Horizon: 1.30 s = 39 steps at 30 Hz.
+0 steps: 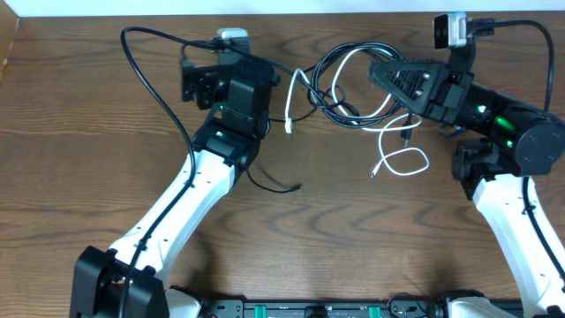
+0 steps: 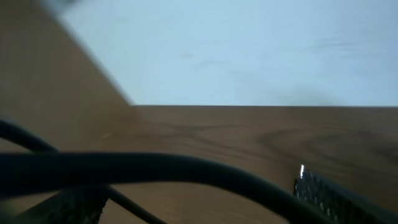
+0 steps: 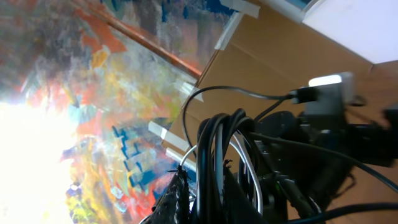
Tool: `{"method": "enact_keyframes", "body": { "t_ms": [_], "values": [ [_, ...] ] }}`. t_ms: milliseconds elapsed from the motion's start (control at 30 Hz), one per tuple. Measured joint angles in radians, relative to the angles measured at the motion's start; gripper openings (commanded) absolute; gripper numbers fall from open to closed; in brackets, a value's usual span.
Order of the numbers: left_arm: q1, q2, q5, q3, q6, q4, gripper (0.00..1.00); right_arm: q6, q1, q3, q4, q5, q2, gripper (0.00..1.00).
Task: Untangle cables
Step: 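Pull the black cable far left with the left gripper, stretching it out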
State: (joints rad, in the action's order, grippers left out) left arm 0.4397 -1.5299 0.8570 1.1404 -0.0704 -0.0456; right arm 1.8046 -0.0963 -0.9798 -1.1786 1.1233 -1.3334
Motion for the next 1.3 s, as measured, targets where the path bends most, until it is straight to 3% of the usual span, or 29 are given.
{"method": "enact_keyframes", "body": {
  "t_ms": [200,400,733,1300],
  "values": [
    [-0.06,0.0,0.195,0.0,-0.013,0.0,0.98,0.0,0.062,0.0,0.007,0.031,0.0,0.01],
    [-0.138,0.0,0.292,0.0,-0.035,0.0,0.98,-0.014,0.098,0.0,0.053,0.052,0.0,0.01],
    [-0.252,0.0,0.329,0.0,-0.069,0.022,0.98,-0.172,0.161,0.0,0.34,0.063,0.0,0.01],
    [-0.369,0.0,0.332,0.0,-0.085,0.068,0.98,-0.238,0.297,0.0,0.356,0.088,0.0,0.01]
  ]
}}
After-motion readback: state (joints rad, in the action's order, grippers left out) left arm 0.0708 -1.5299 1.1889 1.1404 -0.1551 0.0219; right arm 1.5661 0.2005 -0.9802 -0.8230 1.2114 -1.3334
